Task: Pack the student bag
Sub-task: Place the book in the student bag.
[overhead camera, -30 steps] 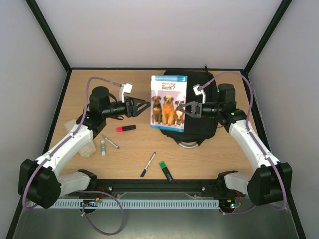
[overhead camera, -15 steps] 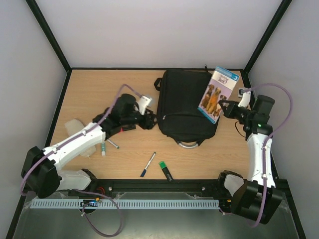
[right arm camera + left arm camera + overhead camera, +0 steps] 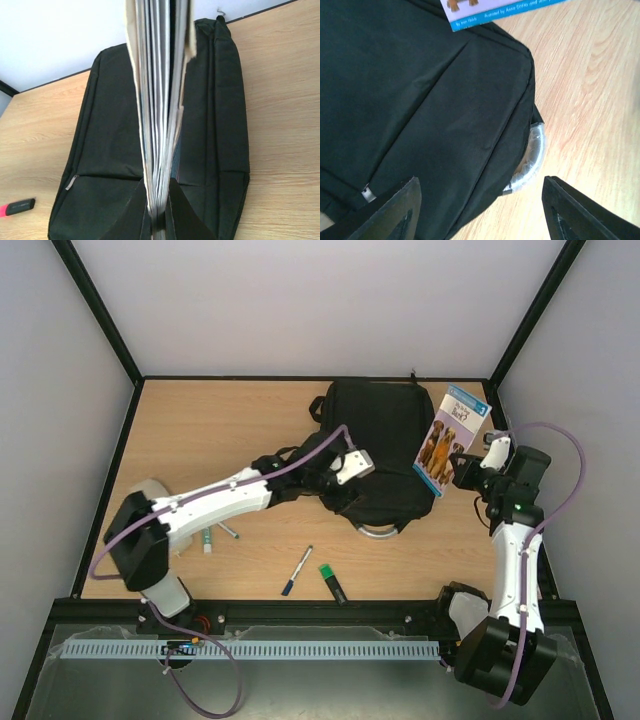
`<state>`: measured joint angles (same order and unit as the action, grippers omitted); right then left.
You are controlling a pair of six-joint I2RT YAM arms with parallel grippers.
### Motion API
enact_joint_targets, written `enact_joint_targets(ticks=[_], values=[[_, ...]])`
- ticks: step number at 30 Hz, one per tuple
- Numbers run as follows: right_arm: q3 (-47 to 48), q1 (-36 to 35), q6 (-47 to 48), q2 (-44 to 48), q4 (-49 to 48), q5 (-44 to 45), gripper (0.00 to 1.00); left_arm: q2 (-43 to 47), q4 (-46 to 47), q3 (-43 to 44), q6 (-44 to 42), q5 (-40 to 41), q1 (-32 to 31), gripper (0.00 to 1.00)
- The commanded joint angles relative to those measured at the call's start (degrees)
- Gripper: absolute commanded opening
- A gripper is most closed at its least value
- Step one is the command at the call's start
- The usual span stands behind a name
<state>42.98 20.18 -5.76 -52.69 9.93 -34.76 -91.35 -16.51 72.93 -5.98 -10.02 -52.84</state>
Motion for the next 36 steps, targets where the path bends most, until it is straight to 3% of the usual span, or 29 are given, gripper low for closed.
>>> enact_joint_targets(ticks=[1,9,16,22,29,36], values=[[-0.71,0.21,1.58,1.54,-4.45,0.77,0.01,-7.85,-6.85,6.57,-6.27,-1.58,-0.27,0.67],[-1.89,0.21,2.46,3.74,-5.83,2.09,0.01,-20.26,-11.29,14.88,-10.04,1.81,-3.23,0.66],[-2.55,0.21,2.82,4.36,-6.76,2.9,0.01,-25.36,-11.26,16.98,-9.85,4.56,-3.58,0.66],[-2.72,0.21,2.97,4.26,-6.81,3.21,0.01,-28.48,-9.62,17.9,-9.52,11.52,-4.45,0.63],[-2.65,0.2,2.94,4.11,-6.82,2.55,0.01,-31.07,-7.0,19.53,-8.44,14.69,-4.54,0.49],[-2.98,0.21,3.03,4.55,-7.05,2.82,0.01,-27.95,-2.62,18.55,-6.97,15.76,-4.47,0.19]])
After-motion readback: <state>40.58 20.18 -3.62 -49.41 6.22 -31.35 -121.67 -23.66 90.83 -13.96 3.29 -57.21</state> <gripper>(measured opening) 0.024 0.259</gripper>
